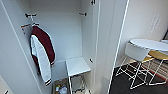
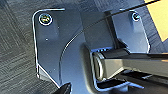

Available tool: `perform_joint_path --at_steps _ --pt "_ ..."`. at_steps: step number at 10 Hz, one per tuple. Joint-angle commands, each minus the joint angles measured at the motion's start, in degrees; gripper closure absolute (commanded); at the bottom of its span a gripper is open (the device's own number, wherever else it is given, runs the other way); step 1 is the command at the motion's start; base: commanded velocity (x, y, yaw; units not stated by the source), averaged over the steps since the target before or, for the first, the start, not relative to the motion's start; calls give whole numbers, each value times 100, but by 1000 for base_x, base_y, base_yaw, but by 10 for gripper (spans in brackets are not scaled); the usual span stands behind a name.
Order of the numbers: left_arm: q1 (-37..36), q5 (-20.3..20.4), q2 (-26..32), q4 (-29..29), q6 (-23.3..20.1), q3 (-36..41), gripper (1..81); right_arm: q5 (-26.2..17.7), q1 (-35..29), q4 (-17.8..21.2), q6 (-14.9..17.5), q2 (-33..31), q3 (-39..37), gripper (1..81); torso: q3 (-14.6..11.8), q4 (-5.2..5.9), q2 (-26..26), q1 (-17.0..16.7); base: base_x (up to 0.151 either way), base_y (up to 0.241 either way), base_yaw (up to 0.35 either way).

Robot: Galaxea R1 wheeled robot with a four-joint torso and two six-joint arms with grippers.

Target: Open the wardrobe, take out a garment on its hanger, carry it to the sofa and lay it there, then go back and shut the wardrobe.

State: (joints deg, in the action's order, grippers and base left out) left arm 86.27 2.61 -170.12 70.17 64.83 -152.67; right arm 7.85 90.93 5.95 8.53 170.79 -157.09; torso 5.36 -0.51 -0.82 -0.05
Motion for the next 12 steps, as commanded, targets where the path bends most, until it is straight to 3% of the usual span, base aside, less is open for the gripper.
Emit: perform_joint_path --at_steps 1,12 --pt "-212 -217 30 32 30 9 10 -319 -193 -15 -10 -34 -5 10 0 0 0 5 0 0 237" --pt "-211 -217 13 41 3 9 10 -319 -184 -15 -10 -25 4 10 0 0 0 5 0 0 213"
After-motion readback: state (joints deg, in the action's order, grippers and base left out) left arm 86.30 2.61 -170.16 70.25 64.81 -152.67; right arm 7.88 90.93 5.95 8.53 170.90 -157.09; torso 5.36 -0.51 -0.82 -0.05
